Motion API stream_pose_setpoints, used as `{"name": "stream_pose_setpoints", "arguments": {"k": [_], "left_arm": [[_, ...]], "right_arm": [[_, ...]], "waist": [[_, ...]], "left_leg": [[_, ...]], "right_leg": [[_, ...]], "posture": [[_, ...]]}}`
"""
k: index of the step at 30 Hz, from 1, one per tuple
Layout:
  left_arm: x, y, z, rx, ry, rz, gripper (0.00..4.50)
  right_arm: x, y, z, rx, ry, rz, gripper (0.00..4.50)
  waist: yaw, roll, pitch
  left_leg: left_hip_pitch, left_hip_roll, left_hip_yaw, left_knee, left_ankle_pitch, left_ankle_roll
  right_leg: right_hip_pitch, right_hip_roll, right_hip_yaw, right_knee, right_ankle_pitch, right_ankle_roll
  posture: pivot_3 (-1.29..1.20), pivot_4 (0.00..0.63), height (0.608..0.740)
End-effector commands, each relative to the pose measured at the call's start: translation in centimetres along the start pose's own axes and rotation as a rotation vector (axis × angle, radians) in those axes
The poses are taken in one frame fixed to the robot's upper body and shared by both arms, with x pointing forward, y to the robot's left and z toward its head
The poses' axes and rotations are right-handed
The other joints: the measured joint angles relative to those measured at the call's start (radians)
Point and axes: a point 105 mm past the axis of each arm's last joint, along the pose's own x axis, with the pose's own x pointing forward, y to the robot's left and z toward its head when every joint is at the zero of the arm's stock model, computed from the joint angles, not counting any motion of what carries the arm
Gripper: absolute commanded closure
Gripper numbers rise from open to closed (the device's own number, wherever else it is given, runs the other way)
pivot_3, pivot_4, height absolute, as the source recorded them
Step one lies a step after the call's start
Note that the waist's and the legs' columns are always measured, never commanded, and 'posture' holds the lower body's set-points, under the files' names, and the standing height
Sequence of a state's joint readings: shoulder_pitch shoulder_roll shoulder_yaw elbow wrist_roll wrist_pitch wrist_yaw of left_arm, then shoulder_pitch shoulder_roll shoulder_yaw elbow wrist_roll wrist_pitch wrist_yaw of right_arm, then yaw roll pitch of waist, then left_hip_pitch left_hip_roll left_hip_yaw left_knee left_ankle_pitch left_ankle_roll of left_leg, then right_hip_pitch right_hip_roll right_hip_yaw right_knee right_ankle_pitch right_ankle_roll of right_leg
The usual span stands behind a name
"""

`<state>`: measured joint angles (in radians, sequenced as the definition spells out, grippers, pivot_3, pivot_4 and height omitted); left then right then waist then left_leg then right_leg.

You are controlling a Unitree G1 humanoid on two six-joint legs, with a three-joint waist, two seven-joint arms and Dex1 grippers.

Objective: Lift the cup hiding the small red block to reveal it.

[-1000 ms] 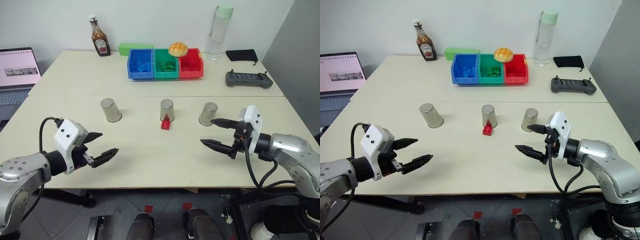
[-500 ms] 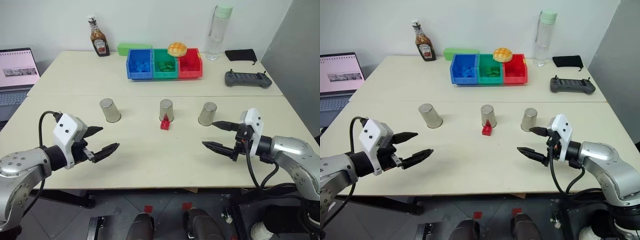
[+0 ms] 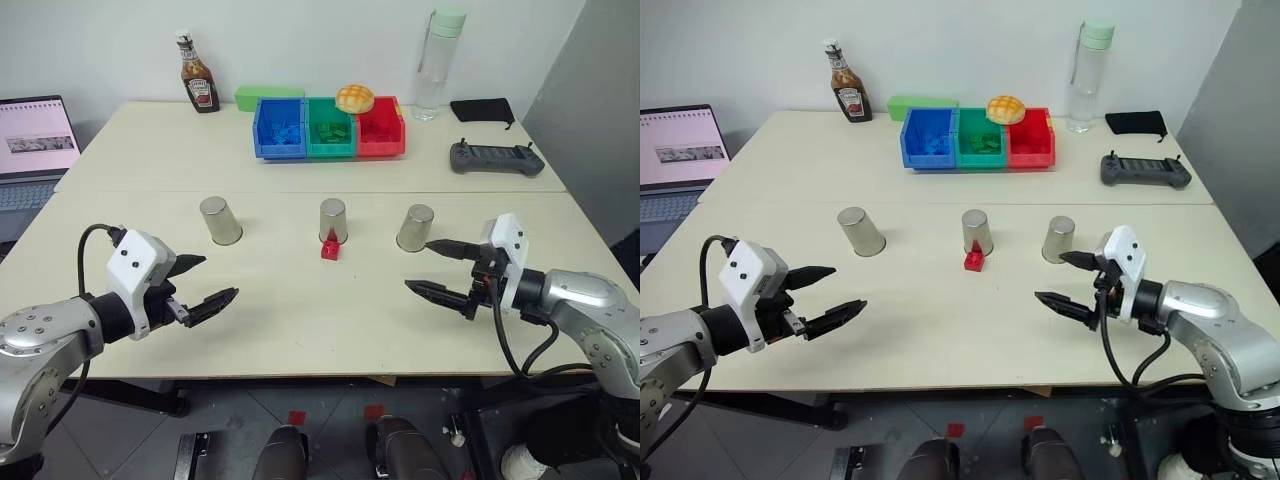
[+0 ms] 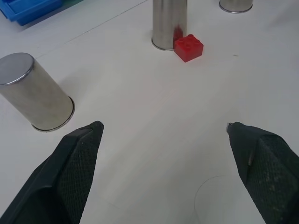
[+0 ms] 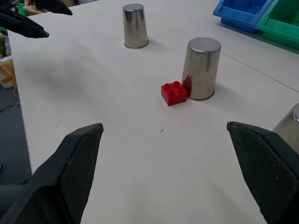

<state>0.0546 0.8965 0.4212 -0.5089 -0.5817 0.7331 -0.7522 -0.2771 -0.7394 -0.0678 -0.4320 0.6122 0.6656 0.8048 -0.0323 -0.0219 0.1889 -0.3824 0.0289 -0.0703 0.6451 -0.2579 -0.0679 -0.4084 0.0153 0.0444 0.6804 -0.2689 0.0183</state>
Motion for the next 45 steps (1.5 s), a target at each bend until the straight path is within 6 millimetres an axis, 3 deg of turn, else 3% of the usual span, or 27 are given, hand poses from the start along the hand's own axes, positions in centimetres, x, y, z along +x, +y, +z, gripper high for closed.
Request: {"name": "stream_pose_setpoints", "arguments": {"k": [1, 23, 45], "left_arm": [[-0.2, 0.3, 1.0, 0.04, -0.036, 0.026, 0.02], [-0.2, 0.3, 0.7, 0.009, -0.036, 0.001, 0.02], [0.6, 0.1, 0.9, 0.018, -0.036, -0.043, 0.02]], "right_arm": [[-0.5, -0.1, 1.7, -0.046, -0.039, -0.015, 0.0], [-0.9, -0.1, 2.5, -0.032, -0.04, -0.028, 0.0], [-1.2, 0.0, 1.9, -0.022, -0.036, -0.048, 0.0]], "waist": [[0.0, 0.0, 0.0], [0.0, 0.0, 0.0], [0.0, 0.0, 0.0]], "left_leg": [[0.0, 0.0, 0.0, 0.0, 0.0, 0.0], [0.0, 0.0, 0.0, 0.0, 0.0, 0.0], [0.0, 0.0, 0.0, 0.0, 0.0, 0.0]], "right_leg": [[0.0, 0.0, 0.0, 0.0, 0.0, 0.0], [0.0, 0.0, 0.0, 0.0, 0.0, 0.0], [0.0, 0.0, 0.0, 0.0, 0.0, 0.0]], "posture": [[0.0, 0.15, 0.74], [0.0, 0.15, 0.74], [0.0, 0.15, 0.74]]}}
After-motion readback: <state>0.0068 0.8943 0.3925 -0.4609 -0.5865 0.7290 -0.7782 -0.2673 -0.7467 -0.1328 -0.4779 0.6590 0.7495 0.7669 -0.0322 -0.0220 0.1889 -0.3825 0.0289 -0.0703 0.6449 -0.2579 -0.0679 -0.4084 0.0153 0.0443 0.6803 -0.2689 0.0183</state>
